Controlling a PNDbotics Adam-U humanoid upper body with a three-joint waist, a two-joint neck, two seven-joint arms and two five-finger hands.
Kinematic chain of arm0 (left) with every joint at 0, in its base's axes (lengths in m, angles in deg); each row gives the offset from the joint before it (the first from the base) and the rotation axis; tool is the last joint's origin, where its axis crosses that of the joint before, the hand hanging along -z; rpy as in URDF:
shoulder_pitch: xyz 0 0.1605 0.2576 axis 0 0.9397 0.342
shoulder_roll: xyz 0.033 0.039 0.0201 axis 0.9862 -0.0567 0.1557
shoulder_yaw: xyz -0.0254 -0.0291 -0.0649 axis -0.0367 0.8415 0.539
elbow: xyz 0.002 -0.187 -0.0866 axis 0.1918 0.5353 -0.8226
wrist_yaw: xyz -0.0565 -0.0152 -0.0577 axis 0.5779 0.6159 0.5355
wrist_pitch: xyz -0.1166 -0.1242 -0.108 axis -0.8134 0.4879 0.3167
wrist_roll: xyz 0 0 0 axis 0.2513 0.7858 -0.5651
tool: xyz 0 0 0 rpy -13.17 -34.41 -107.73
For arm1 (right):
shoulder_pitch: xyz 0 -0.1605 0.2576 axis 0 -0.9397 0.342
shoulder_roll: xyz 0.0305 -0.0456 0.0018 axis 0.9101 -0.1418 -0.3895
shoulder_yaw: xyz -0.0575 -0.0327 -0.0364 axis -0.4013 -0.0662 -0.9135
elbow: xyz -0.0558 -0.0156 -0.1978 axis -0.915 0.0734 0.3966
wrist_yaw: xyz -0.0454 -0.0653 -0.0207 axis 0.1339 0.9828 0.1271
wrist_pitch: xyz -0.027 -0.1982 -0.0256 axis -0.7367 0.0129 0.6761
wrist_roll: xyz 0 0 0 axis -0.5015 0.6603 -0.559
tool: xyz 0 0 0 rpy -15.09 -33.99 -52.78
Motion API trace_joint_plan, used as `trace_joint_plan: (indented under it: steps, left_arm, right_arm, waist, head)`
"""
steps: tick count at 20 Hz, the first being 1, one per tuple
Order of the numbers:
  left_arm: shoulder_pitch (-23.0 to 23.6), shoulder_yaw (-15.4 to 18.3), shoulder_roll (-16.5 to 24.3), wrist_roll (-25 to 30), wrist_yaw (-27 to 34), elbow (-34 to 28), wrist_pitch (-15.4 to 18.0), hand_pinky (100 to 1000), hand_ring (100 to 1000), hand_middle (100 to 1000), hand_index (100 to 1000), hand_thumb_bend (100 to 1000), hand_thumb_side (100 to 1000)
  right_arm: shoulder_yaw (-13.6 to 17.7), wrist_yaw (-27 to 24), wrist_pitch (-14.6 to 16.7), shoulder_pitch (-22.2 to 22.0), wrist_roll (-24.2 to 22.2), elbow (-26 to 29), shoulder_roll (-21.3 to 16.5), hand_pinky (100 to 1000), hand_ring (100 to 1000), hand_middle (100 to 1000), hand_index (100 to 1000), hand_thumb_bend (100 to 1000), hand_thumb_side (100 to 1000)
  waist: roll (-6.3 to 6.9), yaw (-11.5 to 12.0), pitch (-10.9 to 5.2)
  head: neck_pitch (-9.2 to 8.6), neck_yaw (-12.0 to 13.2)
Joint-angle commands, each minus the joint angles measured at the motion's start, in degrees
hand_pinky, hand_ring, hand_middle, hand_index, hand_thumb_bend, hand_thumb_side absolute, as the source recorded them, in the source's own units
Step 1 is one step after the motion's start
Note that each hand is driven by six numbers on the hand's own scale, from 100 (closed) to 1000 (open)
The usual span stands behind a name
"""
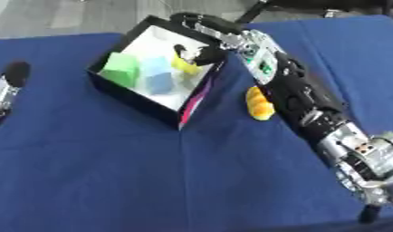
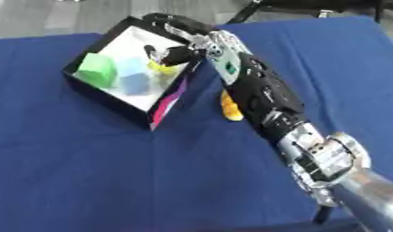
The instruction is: Pick up objects on the table and place them in the box.
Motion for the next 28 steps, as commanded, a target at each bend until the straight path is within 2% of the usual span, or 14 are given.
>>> trace_joint_plan:
  steps: [1,4,7,9,11,12,14,15,16,20,22,25,28]
  left_arm:
    - [-0.2,0.3,1.0,-0.2,0.2,-0.5,-0.2,807,596,580,847,837,637]
    - [0.5,0.7,1.5,-0.7,0.2,-0.3,-0.3,807,597,581,846,836,638]
    - [1.3,1.3,2.1,-1.5,0.1,-0.1,-0.4,807,597,581,846,837,637]
    - [1.8,1.7,2.6,-2.1,0.0,0.0,-0.5,807,597,581,846,837,637]
    - [2.2,1.9,2.9,-2.4,0.1,0.2,-0.6,807,597,581,846,837,637]
    - [2.4,2.0,3.1,-2.6,0.1,0.3,-0.6,807,597,582,846,837,637]
    - [2.5,2.1,3.2,-2.7,0.2,0.3,-0.6,807,597,582,846,837,637]
    - [2.5,2.1,3.2,-2.8,0.2,0.4,-0.6,807,597,582,846,837,637]
    - [2.5,2.2,3.3,-2.9,0.2,0.4,-0.6,806,598,582,846,837,637]
    - [2.8,2.4,3.4,-3.1,0.2,0.6,-0.8,807,598,583,846,837,637]
    - [2.9,2.2,3.3,-2.9,0.2,0.7,-0.8,807,599,584,846,837,637]
    - [2.9,2.2,3.2,-2.8,0.2,0.7,-0.8,807,599,584,846,837,637]
    - [2.9,2.1,3.1,-2.7,0.2,0.8,-0.8,806,599,584,846,837,637]
  right_arm:
    - [-0.3,-1.7,1.0,0.2,-1.3,4.7,-2.8,937,981,1000,993,100,556]
    - [-1.4,-6.2,1.9,-2.9,-2.8,12.7,-5.9,935,977,1000,992,100,417]
    - [-1.7,-13.3,0.9,-9.5,-4.6,24.7,-10.3,928,972,1000,988,100,383]
    - [-1.2,-16.8,-1.2,-14.9,-5.7,32.1,-12.9,925,969,999,986,100,385]
    - [-0.8,-18.8,-3.6,-20.1,-7.1,37.4,-14.6,919,965,984,982,100,437]
    - [-0.6,-19.3,-4.7,-22.3,-7.7,39.3,-15.2,918,965,977,981,100,466]
    - [-0.5,-19.8,-6.1,-24.4,-8.6,41.6,-15.8,918,965,977,981,100,466]
    - [-0.4,-20.0,-6.6,-24.8,-8.9,42.2,-15.9,918,965,977,981,100,466]
    - [-0.3,-20.0,-7.1,-25.3,-9.3,42.2,-16.3,911,960,956,976,100,678]
    - [0.6,-16.8,-10.6,-30.5,-12.2,37.2,-16.0,907,955,948,975,100,880]
    - [0.9,-14.9,-12.6,-31.4,-12.6,34.1,-15.5,908,954,947,977,100,914]
    - [0.1,-12.1,-15.0,-30.4,-12.0,29.5,-14.7,911,954,946,981,100,912]
    - [-0.5,-9.3,-14.7,-28.7,-10.1,25.1,-13.9,915,954,945,983,100,862]
  waist:
    - [-0.07,-0.5,-1.75]
    - [-0.45,-2.0,-2.04]
    - [-0.95,-3.6,-2.40]
    - [-1.33,-4.5,-2.56]
    - [-1.59,-5.1,-2.74]
    - [-1.65,-5.4,-2.84]
    - [-1.70,-5.5,-2.93]
    - [-1.70,-5.6,-2.95]
    - [-1.72,-5.9,-2.86]
    - [-1.57,-6.5,-3.38]
    - [-1.49,-6.4,-3.63]
    - [-1.35,-6.3,-3.75]
    - [-1.28,-6.3,-3.75]
  head:
    - [-0.11,0.5]
    - [-0.11,1.4]
    - [-0.11,2.6]
    - [-0.11,3.2]
    - [-0.11,3.6]
    - [-0.11,3.8]
    - [-0.11,3.9]
    - [-0.11,3.9]
    - [-0.11,4.2]
    - [-0.11,4.3]
    - [-0.11,4.0]
    - [-0.11,3.7]
    - [-0.11,3.6]
